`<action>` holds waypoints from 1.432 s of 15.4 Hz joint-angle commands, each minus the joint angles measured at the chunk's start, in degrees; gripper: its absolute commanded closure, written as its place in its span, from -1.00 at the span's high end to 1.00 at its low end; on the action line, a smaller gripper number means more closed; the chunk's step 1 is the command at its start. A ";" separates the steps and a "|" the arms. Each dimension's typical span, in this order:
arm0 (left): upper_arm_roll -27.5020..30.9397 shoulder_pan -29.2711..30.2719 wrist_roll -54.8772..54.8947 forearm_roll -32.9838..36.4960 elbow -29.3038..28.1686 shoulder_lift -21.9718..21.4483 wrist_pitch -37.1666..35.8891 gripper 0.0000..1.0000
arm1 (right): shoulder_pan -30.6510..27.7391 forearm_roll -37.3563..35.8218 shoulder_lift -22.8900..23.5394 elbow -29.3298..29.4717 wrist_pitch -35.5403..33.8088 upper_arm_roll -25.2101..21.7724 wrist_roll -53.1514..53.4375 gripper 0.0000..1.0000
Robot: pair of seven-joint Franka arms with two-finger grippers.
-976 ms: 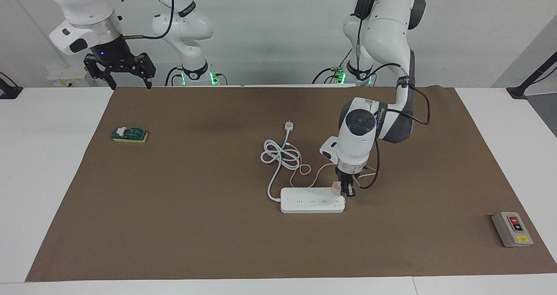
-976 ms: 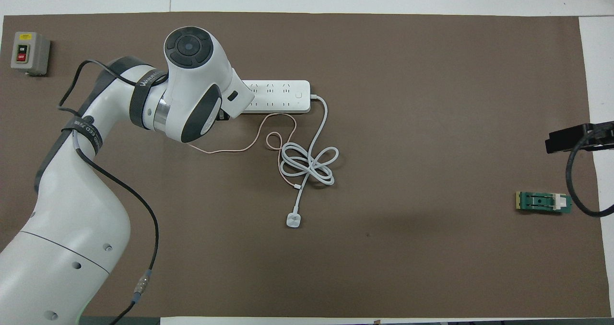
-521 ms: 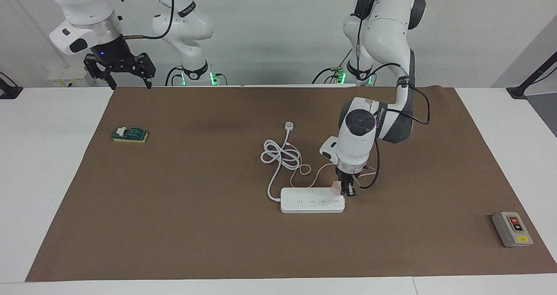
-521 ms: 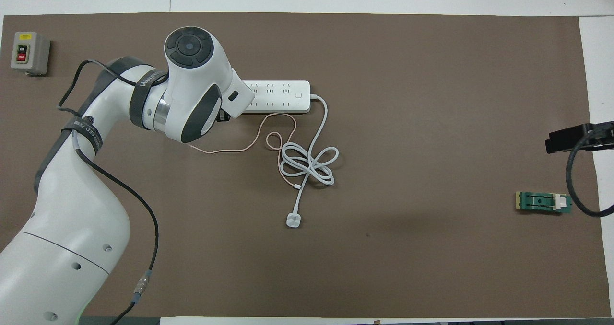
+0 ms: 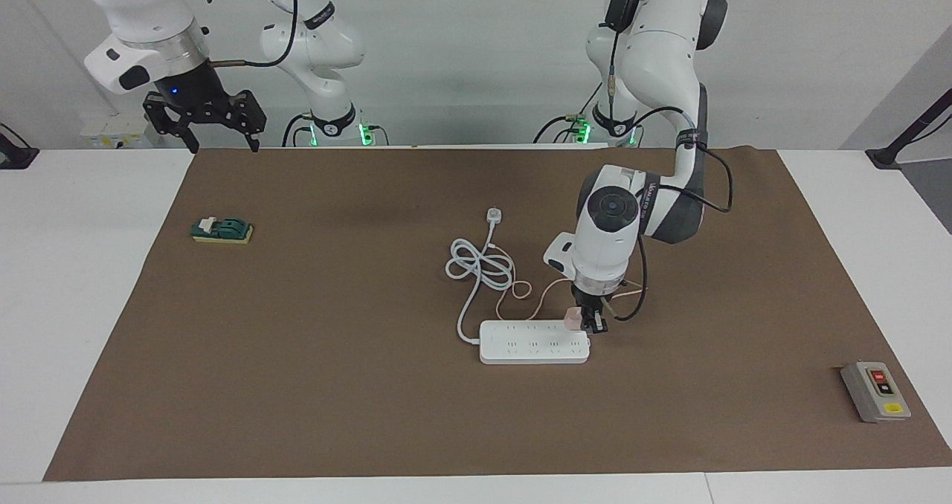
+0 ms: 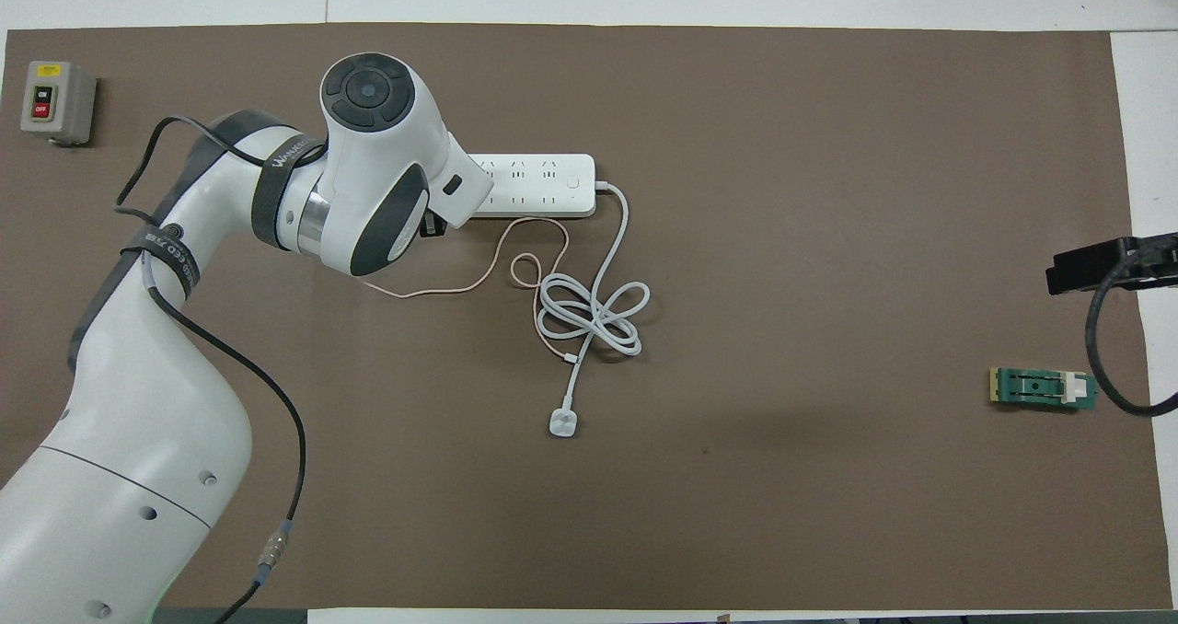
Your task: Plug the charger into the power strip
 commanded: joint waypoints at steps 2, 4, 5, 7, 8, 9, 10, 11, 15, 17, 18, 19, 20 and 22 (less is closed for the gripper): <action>0.69 -0.83 -0.92 -1.00 -2.97 -0.57 1.24 -1.00 | -1.09 0.29 -1.04 -0.89 -0.15 0.51 -1.34 1.00; 0.69 -0.65 -0.92 -1.00 -2.97 -0.22 1.94 -1.00 | -1.09 0.29 -1.04 -0.89 -0.15 0.51 -1.34 1.00; 0.69 -0.57 -0.92 -1.00 -2.89 -0.22 2.20 -1.00 | -1.09 0.29 -1.04 -0.89 -0.15 0.51 -1.34 1.00; 0.69 -0.30 -0.92 -1.08 -2.45 -0.13 2.38 -1.00 | -1.09 0.29 -1.04 -0.89 -0.15 0.51 -1.34 1.00; 0.69 -0.21 -0.92 -1.09 -2.36 -0.13 2.90 -1.00 | -1.09 0.29 -1.04 -0.89 -0.15 0.51 -1.34 1.00; 0.78 -0.21 -0.92 -1.09 -2.44 -0.04 3.52 -1.00 | -1.09 0.29 -1.04 -0.89 -0.15 0.51 -1.34 1.00; 0.78 -0.21 -0.92 -1.09 -2.27 0.22 3.79 -1.00 | -1.09 0.29 -1.04 -0.89 -0.15 0.51 -1.34 1.00; 0.78 -0.21 -0.83 -1.00 -1.83 0.92 3.88 -1.00 | -1.09 0.29 -1.04 -0.89 -0.15 0.51 -1.26 1.00; 0.78 -0.21 -0.66 -0.38 1.24 3.56 2.30 -1.00 | -1.09 0.29 -1.04 -0.89 -0.15 0.51 -1.34 1.00; 0.86 -0.13 -0.66 -0.29 1.51 3.91 2.38 -1.00 | -1.09 0.29 -1.04 -0.89 -0.15 0.51 -1.34 1.00; 0.86 -0.13 -0.66 -0.29 1.51 4.00 2.47 -1.00 | -1.09 0.29 -1.04 -0.89 -0.15 0.51 -1.26 1.00; 0.86 -0.13 -0.66 -0.21 1.51 4.09 2.38 -1.00 | -1.09 0.29 -1.04 -0.89 -0.15 0.51 -1.25 1.00; 0.95 -0.21 -0.66 -0.21 1.68 4.53 2.30 -1.00 | -1.09 0.29 -1.04 -0.89 -0.15 0.51 -1.34 1.00; 0.87 -0.30 -0.57 0.76 2.39 5.58 1.94 -1.00 | -1.09 0.29 -1.04 -0.89 -0.15 0.51 -1.34 1.00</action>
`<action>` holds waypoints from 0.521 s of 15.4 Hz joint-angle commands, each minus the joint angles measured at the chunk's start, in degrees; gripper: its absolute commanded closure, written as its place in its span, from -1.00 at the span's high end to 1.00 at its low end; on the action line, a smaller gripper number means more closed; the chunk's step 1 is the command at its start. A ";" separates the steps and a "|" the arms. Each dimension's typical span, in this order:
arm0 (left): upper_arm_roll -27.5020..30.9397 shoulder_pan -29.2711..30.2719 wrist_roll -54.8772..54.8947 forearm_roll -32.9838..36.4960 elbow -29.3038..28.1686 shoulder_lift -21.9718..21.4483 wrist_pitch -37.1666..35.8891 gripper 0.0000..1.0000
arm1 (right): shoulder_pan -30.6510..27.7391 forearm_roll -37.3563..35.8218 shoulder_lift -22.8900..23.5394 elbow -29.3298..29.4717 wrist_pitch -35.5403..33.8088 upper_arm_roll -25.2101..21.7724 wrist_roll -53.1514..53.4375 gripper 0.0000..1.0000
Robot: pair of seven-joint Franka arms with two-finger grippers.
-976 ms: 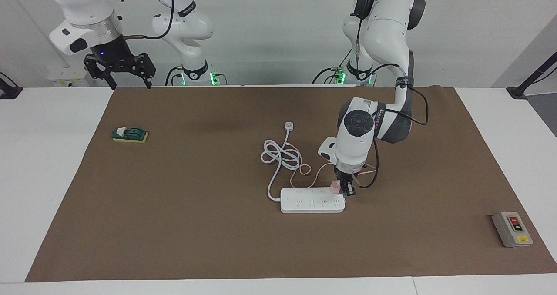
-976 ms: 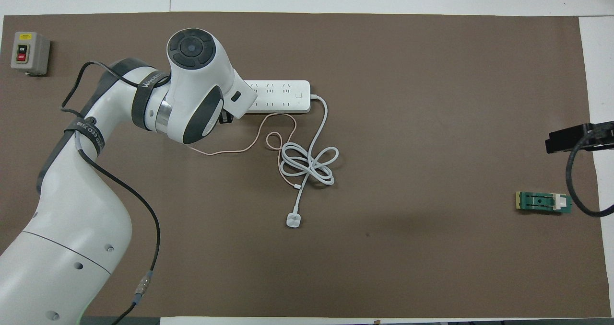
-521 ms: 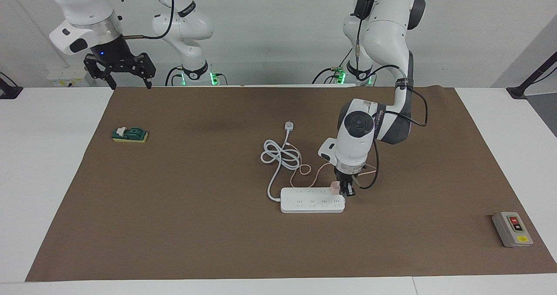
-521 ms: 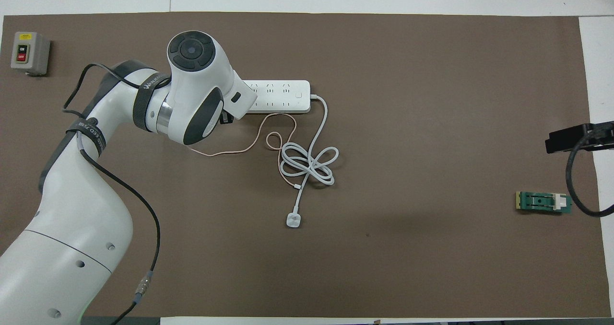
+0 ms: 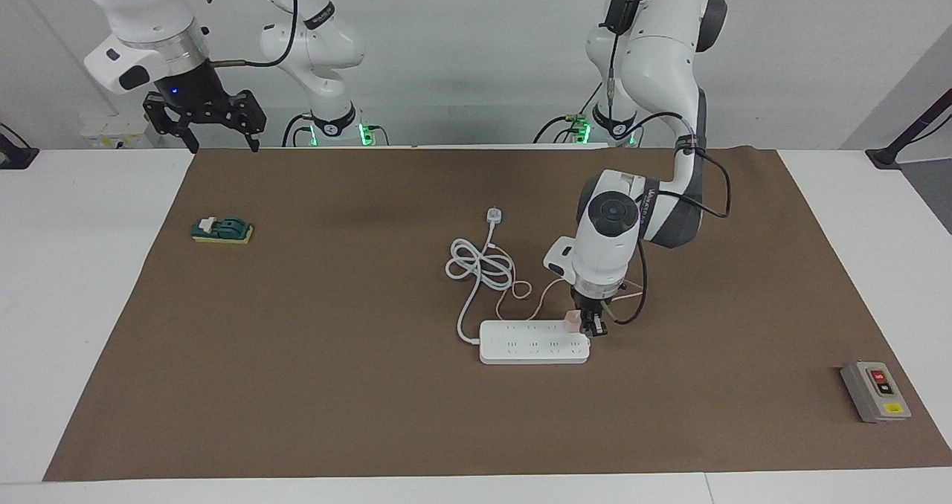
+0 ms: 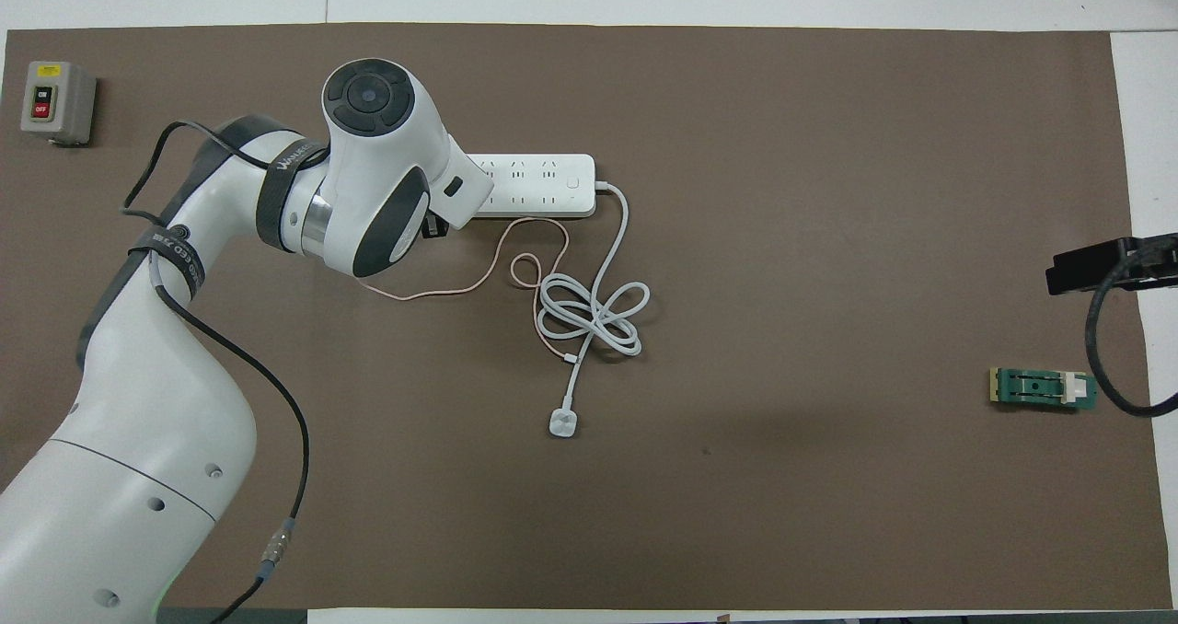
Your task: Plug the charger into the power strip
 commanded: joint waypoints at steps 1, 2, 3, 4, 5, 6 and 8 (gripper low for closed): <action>0.71 -0.28 -0.29 1.06 2.95 5.17 0.83 -1.00 | -1.09 0.29 -1.04 -0.89 -0.15 0.51 -1.34 1.00; 0.71 -0.28 -0.29 1.06 2.95 5.26 1.18 -1.00 | -1.09 0.29 -1.04 -0.89 -0.15 0.51 -1.34 1.00; 0.71 -0.28 -0.29 1.06 2.95 5.53 1.19 -1.00 | -1.09 0.29 -1.04 -0.89 -0.15 0.51 -1.34 1.00; 0.71 -0.28 -0.29 1.06 3.04 5.61 1.10 -1.00 | -1.09 0.29 -1.04 -0.89 -0.15 0.51 -1.34 1.00; 0.71 -0.28 -0.29 1.14 3.30 5.79 1.01 -1.00 | -1.09 0.29 -1.04 -0.89 -0.15 0.51 -1.34 1.00; 0.71 -0.54 -0.29 1.14 4.00 6.31 0.75 -1.00 | -1.09 0.29 -1.04 -0.89 -0.15 0.51 -1.34 1.00; 0.80 -0.54 -0.20 1.23 5.23 6.84 0.14 -1.00 | -1.09 0.29 -1.04 -0.89 -0.15 0.51 -1.34 1.00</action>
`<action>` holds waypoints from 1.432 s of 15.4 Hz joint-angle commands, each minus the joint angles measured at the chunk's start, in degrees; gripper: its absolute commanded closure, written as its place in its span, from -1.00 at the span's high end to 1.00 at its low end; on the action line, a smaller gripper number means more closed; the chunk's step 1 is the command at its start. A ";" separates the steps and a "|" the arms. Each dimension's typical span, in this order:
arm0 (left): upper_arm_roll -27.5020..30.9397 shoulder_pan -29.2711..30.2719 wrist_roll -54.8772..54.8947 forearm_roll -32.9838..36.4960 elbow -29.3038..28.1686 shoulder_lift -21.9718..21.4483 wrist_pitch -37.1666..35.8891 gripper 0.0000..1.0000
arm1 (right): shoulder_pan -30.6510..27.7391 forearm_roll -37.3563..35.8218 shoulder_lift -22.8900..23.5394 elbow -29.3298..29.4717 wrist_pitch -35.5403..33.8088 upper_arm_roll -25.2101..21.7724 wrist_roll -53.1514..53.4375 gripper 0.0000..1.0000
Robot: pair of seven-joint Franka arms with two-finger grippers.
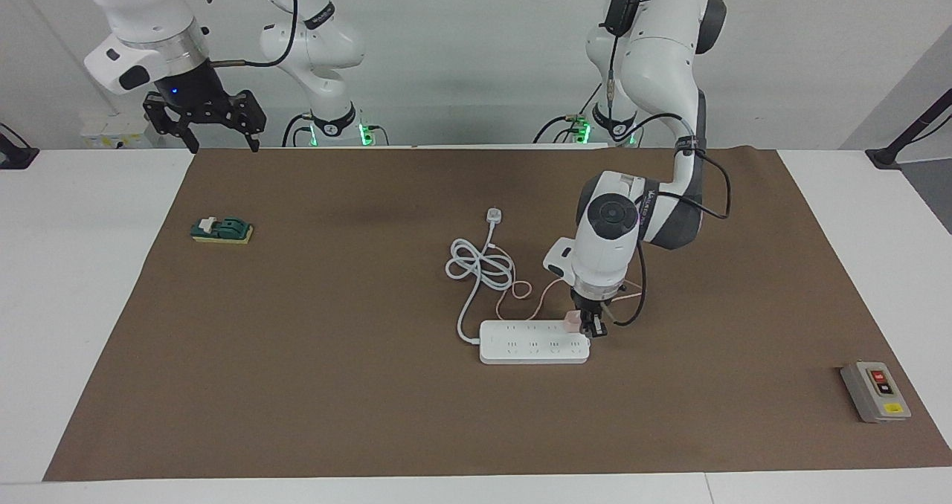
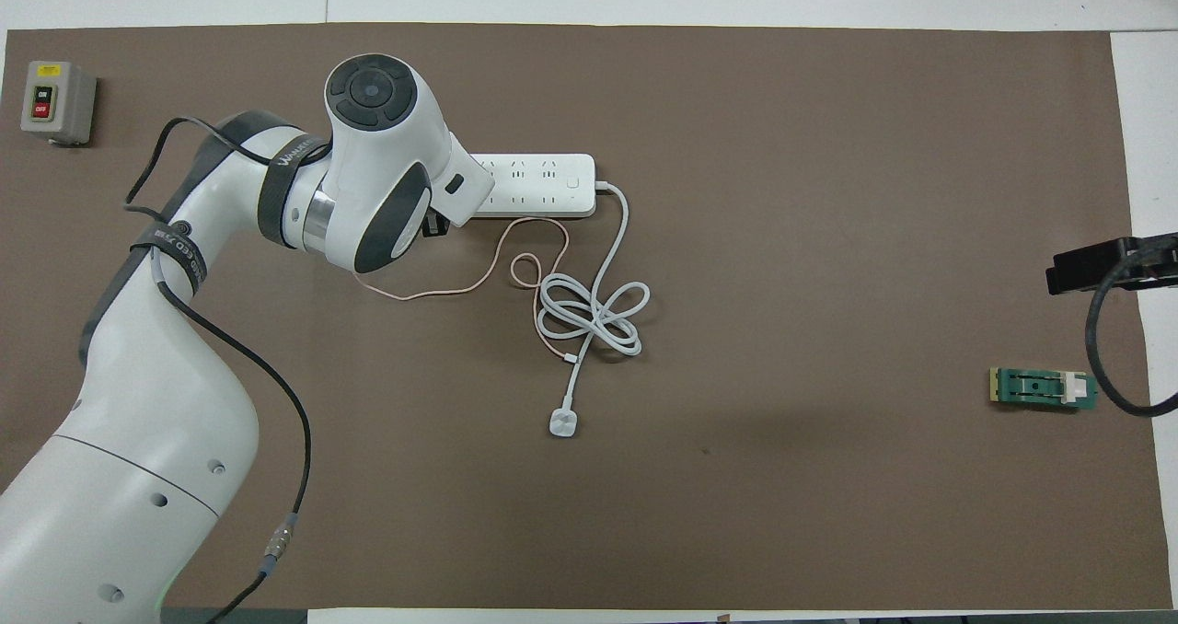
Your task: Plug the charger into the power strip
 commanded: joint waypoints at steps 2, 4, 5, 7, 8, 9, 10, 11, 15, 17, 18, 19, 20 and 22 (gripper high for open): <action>0.80 -0.18 -0.19 1.80 5.01 6.83 0.39 -1.00 | -1.09 0.38 -1.04 -0.89 -0.15 0.51 -1.34 1.00; 0.80 -0.18 -0.11 1.80 5.89 7.35 0.30 -1.00 | -1.09 0.29 -1.04 -0.89 -0.15 0.51 -1.34 1.00; 0.80 -0.27 -0.11 1.88 6.94 8.14 -0.75 -1.00 | -1.09 0.29 -1.04 -0.89 -0.15 0.51 -1.34 1.00; 0.80 -0.18 -0.11 1.88 7.30 8.41 -1.38 -1.00 | -1.09 0.29 -1.04 -0.89 -0.15 0.51 -1.34 1.00; 0.72 -0.18 -0.11 1.62 7.39 8.50 -1.29 -1.00 | -1.09 0.38 -1.04 -0.89 -0.15 0.51 -1.34 1.00; 0.80 -0.10 -0.11 1.27 7.39 8.59 -1.03 -1.00 | -1.09 0.29 -1.04 -0.89 -0.15 0.51 -1.34 1.00; 0.80 -0.01 -0.11 1.27 7.39 8.67 -0.85 -1.00 | -1.09 0.29 -1.04 -0.89 -0.15 0.51 -1.34 1.00; 0.80 -0.09 -0.11 1.36 7.39 8.94 -0.93 -1.00 | -1.09 0.29 -1.04 -0.89 -0.15 0.51 -1.34 1.00; 0.71 -0.01 -0.11 0.92 7.91 9.38 0.99 -1.00 | -1.09 0.29 -1.04 -0.89 -0.15 0.51 -1.34 1.00; 0.89 -0.70 -0.02 1.88 6.95 8.94 4.94 -1.00 | -1.09 0.29 -1.04 -0.89 -0.15 0.51 -1.34 1.00; 0.98 -0.80 -0.02 2.41 6.34 8.59 5.13 -1.00 | -1.09 0.29 -1.04 -0.89 -0.15 0.51 -1.34 1.00; 0.98 -0.80 -0.02 2.41 6.16 8.41 5.48 -1.00 | -1.09 0.38 -1.04 -0.89 -0.15 0.51 -1.34 1.00; 0.98 -0.71 -0.02 2.41 5.90 7.98 5.57 -1.00 | -1.09 0.29 -1.04 -0.89 -0.15 0.51 -1.34 1.00; 0.98 -0.45 -0.02 2.41 4.58 7.18 6.79 -1.00 | -1.09 0.29 -1.04 -0.89 -0.15 0.51 -1.26 1.00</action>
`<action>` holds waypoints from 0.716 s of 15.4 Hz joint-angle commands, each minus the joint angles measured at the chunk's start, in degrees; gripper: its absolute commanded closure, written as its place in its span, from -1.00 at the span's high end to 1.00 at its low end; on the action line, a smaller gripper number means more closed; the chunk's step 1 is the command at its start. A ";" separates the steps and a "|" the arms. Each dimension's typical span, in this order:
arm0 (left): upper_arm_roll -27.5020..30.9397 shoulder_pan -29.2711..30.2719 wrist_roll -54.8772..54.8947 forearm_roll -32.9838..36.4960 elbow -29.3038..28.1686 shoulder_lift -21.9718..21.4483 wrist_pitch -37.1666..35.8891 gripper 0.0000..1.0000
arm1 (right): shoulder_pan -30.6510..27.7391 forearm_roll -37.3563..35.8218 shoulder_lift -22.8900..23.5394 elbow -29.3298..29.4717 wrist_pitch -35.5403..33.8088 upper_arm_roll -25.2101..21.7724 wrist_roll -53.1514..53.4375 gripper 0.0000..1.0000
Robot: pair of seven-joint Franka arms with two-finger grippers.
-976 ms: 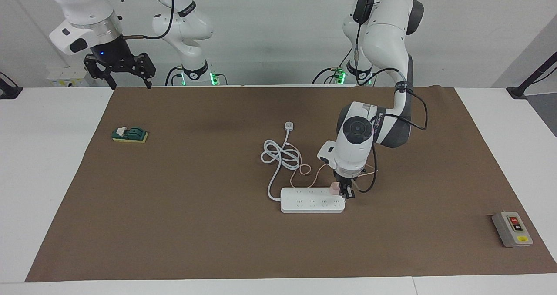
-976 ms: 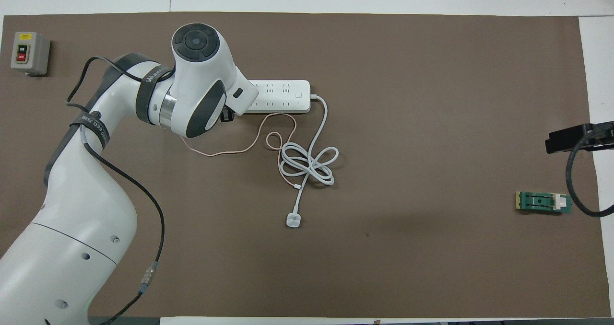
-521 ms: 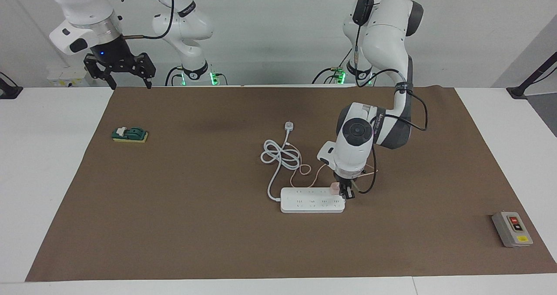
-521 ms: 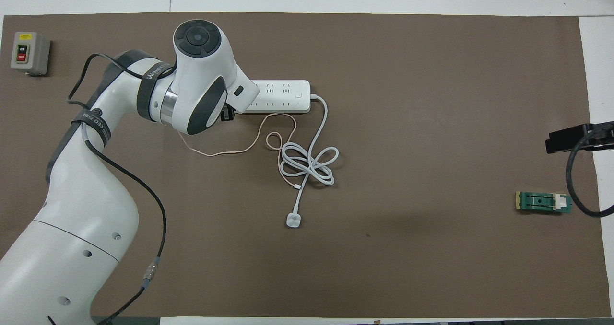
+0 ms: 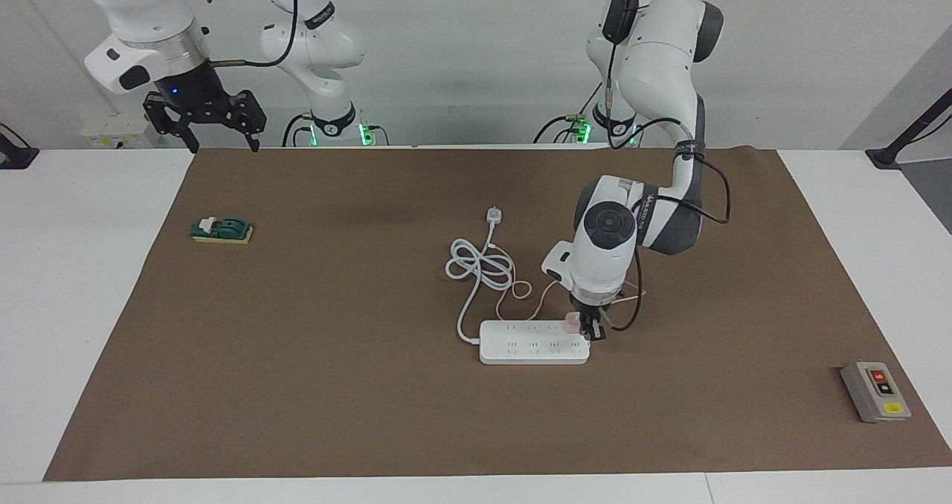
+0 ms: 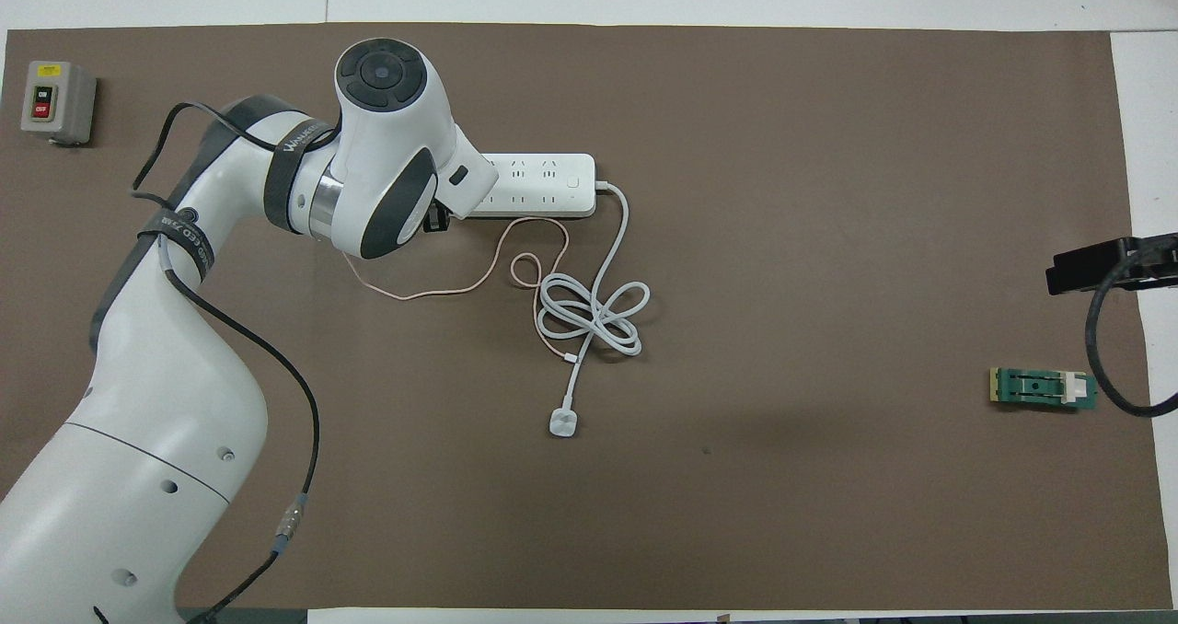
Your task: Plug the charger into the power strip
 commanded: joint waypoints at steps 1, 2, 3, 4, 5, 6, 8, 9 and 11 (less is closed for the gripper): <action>1.25 -0.24 -1.04 1.93 -0.10 4.55 11.76 -1.00 | -1.09 0.29 -1.04 -0.89 -0.15 0.51 -1.25 1.00; 1.25 -0.24 -1.13 1.93 -1.50 3.59 12.65 -1.00 | -1.09 0.29 -1.04 -0.89 -0.15 0.51 -1.34 1.00; 1.25 -0.16 -1.39 1.93 -2.30 3.05 13.18 -1.00 | -1.09 0.38 -1.04 -0.89 -0.15 0.51 -1.34 1.00; 1.34 -0.15 -1.65 1.93 -3.52 2.27 13.88 -1.00 | -1.09 0.29 -1.04 -0.89 -0.15 0.51 -1.34 1.00; 1.26 -0.07 -1.74 1.93 -5.19 1.39 15.89 -1.00 | -1.09 0.29 -1.04 -0.89 -0.15 0.51 -1.34 1.00; 1.25 0.11 -1.66 1.85 -6.42 0.77 17.82 -1.00 | -1.09 0.29 -1.04 -0.89 -0.15 0.51 -1.34 1.00; 1.34 0.20 -1.65 1.50 -5.83 0.68 17.67 -1.00 | -1.09 0.29 -1.04 -0.89 -0.15 0.51 -1.34 1.00; 1.43 0.20 -1.65 1.41 -5.21 0.76 16.79 -1.00 | -1.09 0.29 -1.04 -0.89 -0.15 0.51 -1.34 1.00; 1.96 0.11 -1.83 1.32 -4.77 0.76 14.69 -1.00 | -1.09 0.29 -1.04 -0.89 -0.15 0.51 -1.34 1.00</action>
